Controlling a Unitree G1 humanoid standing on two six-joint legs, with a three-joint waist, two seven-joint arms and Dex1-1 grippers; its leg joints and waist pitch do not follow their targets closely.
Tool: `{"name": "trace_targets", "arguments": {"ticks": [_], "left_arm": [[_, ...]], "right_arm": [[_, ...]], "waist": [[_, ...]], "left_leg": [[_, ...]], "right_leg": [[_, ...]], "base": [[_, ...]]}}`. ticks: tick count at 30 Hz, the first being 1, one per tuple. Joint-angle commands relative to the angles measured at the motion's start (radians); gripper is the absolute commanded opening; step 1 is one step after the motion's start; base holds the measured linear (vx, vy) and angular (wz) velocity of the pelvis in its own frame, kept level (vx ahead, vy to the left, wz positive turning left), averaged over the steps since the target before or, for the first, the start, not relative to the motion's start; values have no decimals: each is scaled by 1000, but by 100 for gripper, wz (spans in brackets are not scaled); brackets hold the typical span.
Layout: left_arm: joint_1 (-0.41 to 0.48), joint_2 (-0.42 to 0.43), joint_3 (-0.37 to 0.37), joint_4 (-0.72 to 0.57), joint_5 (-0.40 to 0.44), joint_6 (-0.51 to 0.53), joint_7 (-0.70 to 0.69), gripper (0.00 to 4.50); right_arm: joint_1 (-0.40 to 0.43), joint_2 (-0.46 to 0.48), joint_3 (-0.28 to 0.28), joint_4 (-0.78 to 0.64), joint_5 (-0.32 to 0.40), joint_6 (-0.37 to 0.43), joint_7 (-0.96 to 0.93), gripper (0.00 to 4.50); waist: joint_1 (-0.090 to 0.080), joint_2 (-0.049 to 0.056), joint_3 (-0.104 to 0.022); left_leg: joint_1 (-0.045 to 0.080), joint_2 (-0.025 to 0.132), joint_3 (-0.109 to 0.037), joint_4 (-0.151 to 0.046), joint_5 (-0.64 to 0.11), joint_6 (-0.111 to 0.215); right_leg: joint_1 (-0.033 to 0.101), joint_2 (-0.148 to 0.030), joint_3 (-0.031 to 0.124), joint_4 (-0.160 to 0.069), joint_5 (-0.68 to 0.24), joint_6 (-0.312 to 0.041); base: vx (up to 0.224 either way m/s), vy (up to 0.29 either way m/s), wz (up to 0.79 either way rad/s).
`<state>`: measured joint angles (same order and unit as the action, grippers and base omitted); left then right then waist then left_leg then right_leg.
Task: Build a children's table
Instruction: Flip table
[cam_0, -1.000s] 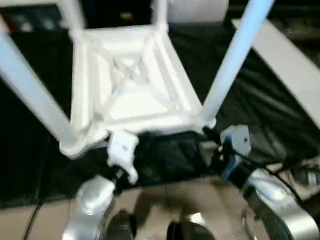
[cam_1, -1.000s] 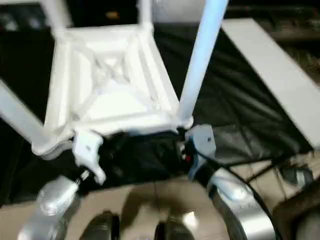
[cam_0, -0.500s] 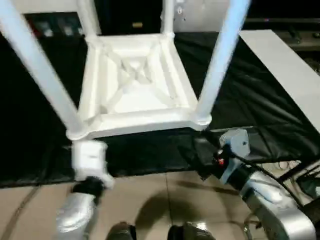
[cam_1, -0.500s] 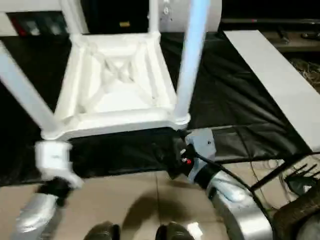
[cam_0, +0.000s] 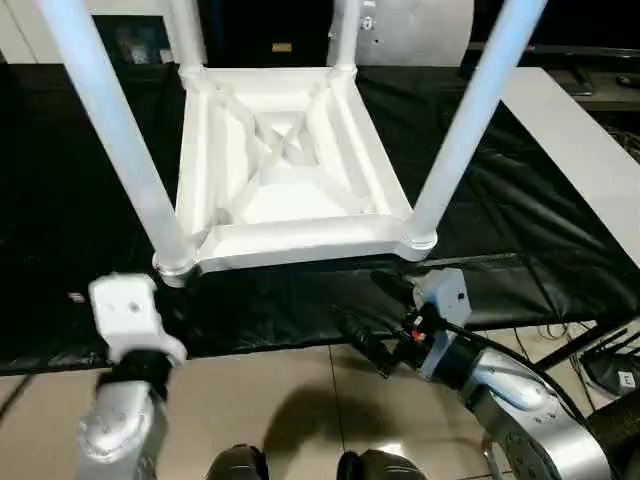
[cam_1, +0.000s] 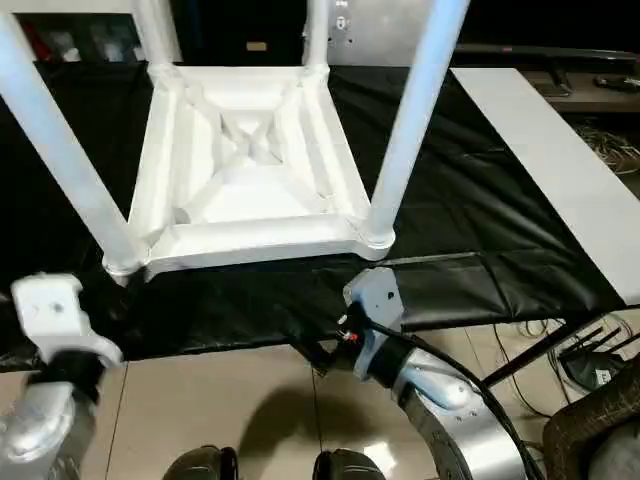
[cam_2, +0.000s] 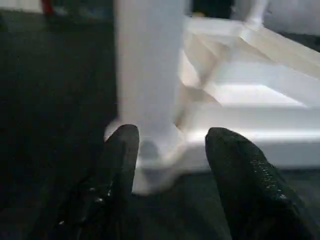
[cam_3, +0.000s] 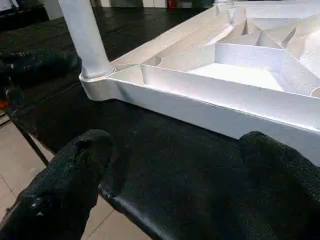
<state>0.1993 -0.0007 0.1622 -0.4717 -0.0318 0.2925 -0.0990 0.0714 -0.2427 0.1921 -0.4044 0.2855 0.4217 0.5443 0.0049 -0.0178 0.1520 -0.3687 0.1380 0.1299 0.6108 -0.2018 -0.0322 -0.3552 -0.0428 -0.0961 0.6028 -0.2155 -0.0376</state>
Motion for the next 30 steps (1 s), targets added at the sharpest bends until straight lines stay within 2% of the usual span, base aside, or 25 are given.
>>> {"name": "trace_targets", "arguments": {"ticks": [1,3,5,6,7,8,11,12,15,17,19,22,26,30], "left_arm": [[-14,10,18,20,5,-1,12,279],[-39,28,25,40,-14,6,-5,313],[-70,51,30,75,-21,6,-18,321],[-85,63,31,94,-20,10,-21,329],[-103,74,36,117,-20,9,-21,329],[-129,89,41,150,-18,13,-21,352],[-171,109,52,207,-23,-15,-32,364],[-183,111,55,218,-37,-14,-40,323],[-215,113,65,254,-53,-12,-35,324],[-231,115,66,276,-56,-13,-27,286],[-237,115,64,286,-60,-22,-26,276],[-240,102,67,294,-63,-34,-14,271],[-242,98,68,300,-72,-33,-14,228],[-239,79,75,298,-100,-15,-5,212]], "right_arm": [[-7,-12,7,16,3,-11,14,450],[-9,-12,17,24,0,-15,20,450],[-14,-10,26,31,2,-10,29,450],[-16,-10,32,33,6,-8,34,450],[-18,-11,39,33,6,-10,40,450],[-20,-12,45,34,8,-4,43,450],[-25,-22,59,34,-8,-8,46,450],[-26,-21,60,36,-9,-7,43,450],[-35,-17,65,49,-10,-1,43,450],[-44,-11,75,59,-17,-1,41,450],[-48,-9,80,59,-17,-1,39,450],[-54,-7,88,64,-21,-16,39,450],[-58,-8,90,69,-23,-22,43,450],[-70,-6,86,86,-29,-35,41,450]], "waist": [[1,11,-52],[3,9,-56],[6,8,-64],[7,8,-65],[6,10,-64],[5,10,-63],[5,13,-62],[5,15,-60],[5,14,-60],[6,13,-58],[7,13,-59],[7,12,-61],[8,12,-62],[9,10,-60]], "left_leg": [[-1,103,-48,-97,-304,22],[-4,102,-44,-94,-246,44],[-8,99,-39,-88,-154,78],[-7,99,-38,-87,-139,88],[-8,101,-40,-89,-132,100],[-6,102,-40,-89,-136,106],[-2,105,-39,-91,-163,97],[-2,108,-39,-93,-178,89],[2,107,-37,-93,-198,76],[0,107,-36,-94,-208,68],[0,106,-35,-93,-210,64],[-2,108,-36,-93,-194,67],[-2,109,-34,-93,-184,75],[-2,108,-32,-93,-196,73]], "right_leg": [[23,-131,92,-90,-263,-155],[25,-133,93,-88,-215,-163],[28,-130,91,-80,-116,-172],[27,-128,90,-78,-92,-175],[28,-125,87,-74,-69,-181],[28,-126,87,-73,-65,-187],[27,-126,86,-75,-96,-193],[27,-129,87,-77,-111,-198],[24,-128,88,-78,-139,-202],[25,-132,89,-82,-167,-202],[25,-132,90,-83,-183,-199],[26,-131,89,-81,-160,-197],[26,-131,90,-78,-137,-205],[25,-133,89,-81,-174,-204]], "base": [[0,0,0],[0,0,0],[0,0,0],[0,0,0],[0,0,0],[0,0,0],[0,0,0],[0,0,0],[0,0,0],[0,0,0],[0,0,0],[0,0,0],[0,0,0],[0,0,0]]}}
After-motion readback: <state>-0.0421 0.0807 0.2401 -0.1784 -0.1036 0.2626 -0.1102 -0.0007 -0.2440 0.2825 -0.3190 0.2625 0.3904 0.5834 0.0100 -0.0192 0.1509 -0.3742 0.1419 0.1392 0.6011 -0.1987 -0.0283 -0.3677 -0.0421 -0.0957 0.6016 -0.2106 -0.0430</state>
